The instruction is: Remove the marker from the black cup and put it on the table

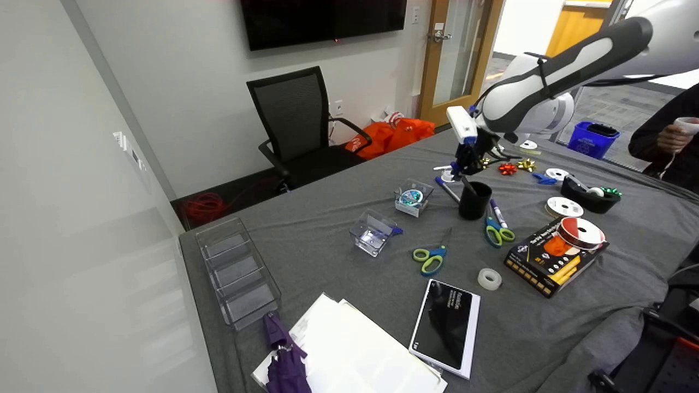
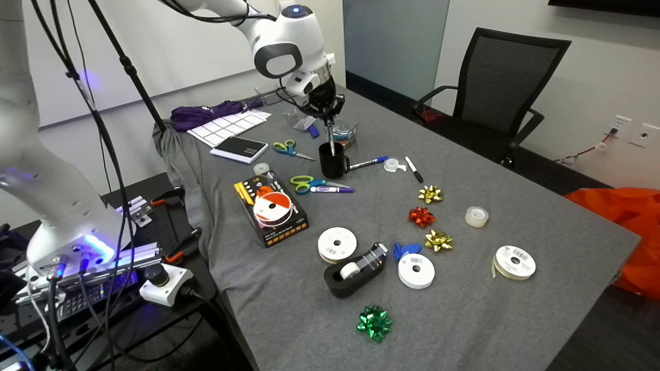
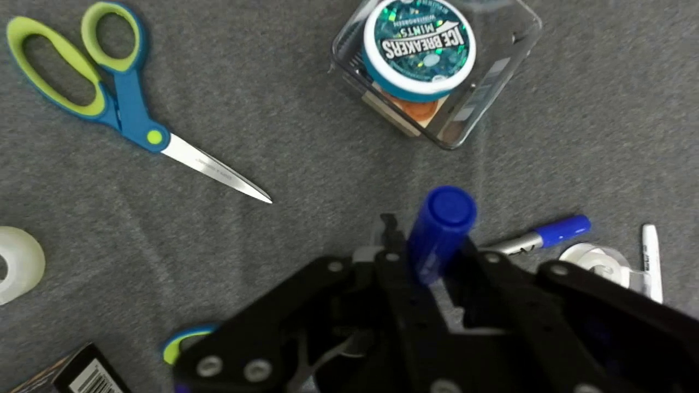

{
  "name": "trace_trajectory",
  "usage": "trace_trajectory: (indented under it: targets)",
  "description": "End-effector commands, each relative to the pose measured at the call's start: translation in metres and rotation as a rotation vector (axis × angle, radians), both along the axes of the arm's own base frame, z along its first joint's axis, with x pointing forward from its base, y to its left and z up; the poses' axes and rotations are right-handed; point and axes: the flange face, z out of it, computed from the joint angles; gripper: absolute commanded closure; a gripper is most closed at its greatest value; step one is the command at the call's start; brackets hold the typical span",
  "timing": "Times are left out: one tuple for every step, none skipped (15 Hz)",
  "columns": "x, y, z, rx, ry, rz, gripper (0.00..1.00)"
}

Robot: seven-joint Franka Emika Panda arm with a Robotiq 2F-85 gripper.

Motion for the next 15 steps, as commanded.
trace_trajectory:
  targets:
    - [-0.022, -0.005, 0.037, 0.087, 0.009, 0.056, 0.95]
    - [-0.026, -0.007, 0.044, 0.107, 0.014, 0.069, 0.95]
    - [-0.032, -0.008, 0.052, 0.126, 0.031, 0.087, 0.95]
    - [-0.038, -0.01, 0.059, 0.141, 0.052, 0.106, 0.95]
    - [-0.045, -0.011, 0.065, 0.16, 0.066, 0.129, 0.95]
    - [-0.052, -0.011, 0.069, 0.169, 0.087, 0.151, 0.95]
    - [-0.06, -0.012, 0.071, 0.175, 0.103, 0.176, 0.95]
    - [-0.067, -0.013, 0.072, 0.174, 0.12, 0.198, 0.95]
    - [-0.074, -0.013, 0.069, 0.167, 0.137, 0.226, 0.95]
    - [-0.082, -0.014, 0.065, 0.151, 0.157, 0.261, 0.95]
    - [-0.089, -0.015, 0.059, 0.126, 0.178, 0.293, 0.95]
    - [-0.095, -0.019, 0.05, 0.096, 0.198, 0.325, 0.95]
    - [-0.101, -0.025, 0.042, 0.061, 0.218, 0.357, 0.95]
    - [-0.106, -0.031, 0.034, 0.025, 0.236, 0.393, 0.95]
    - [-0.111, -0.037, 0.025, -0.008, 0.256, 0.429, 0.95]
